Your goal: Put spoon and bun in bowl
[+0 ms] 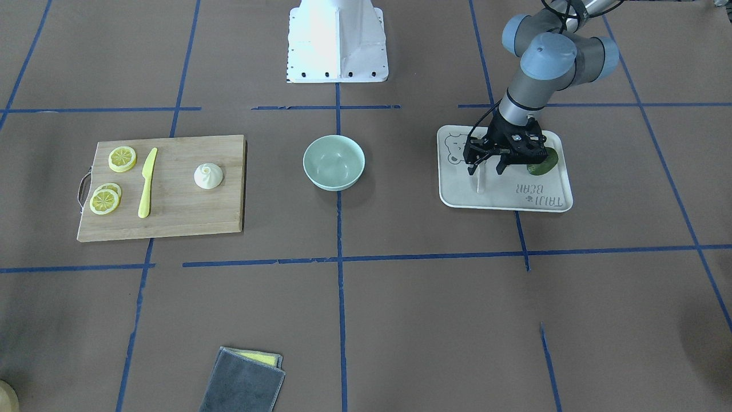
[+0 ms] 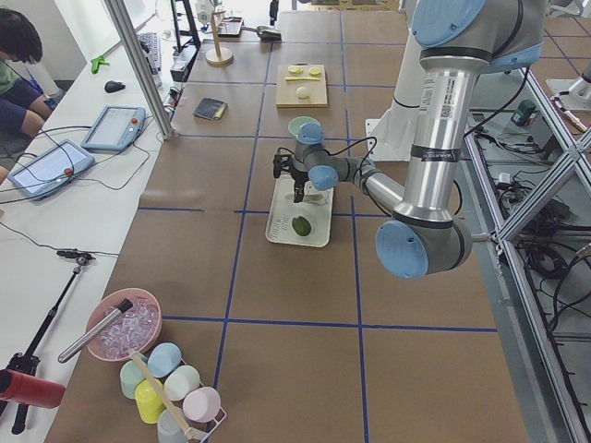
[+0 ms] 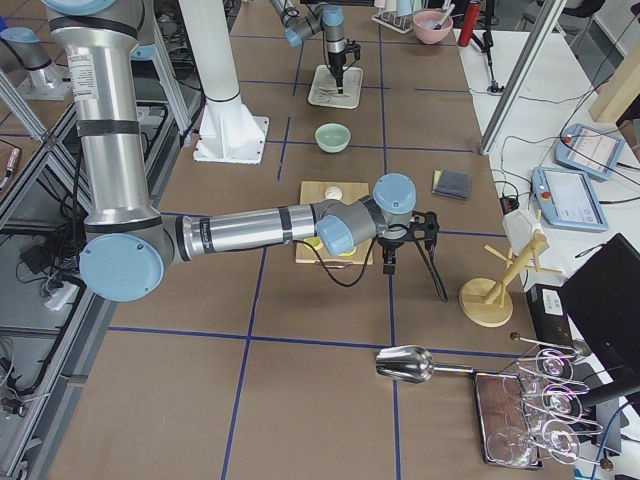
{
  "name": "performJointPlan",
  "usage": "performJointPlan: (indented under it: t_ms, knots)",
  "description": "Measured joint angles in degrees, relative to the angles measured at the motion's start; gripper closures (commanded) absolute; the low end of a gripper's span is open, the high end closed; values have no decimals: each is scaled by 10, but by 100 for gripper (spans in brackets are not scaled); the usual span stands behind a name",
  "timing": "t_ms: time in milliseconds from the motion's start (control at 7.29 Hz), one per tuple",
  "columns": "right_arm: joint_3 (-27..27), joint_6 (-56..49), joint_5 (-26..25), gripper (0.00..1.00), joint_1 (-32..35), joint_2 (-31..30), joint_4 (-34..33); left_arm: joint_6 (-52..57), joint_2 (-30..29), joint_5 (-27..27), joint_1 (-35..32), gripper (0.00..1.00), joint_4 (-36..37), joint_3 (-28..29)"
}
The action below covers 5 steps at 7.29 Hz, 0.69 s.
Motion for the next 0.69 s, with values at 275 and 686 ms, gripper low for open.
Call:
performJointPlan:
  t_ms: [275, 686]
  knots:
    - [2, 6, -1, 0, -9, 3, 0, 0, -1, 1, 4, 54, 0, 2]
    - [2, 7, 0, 0, -11, 4, 0, 1, -1, 2, 7, 54, 1, 3]
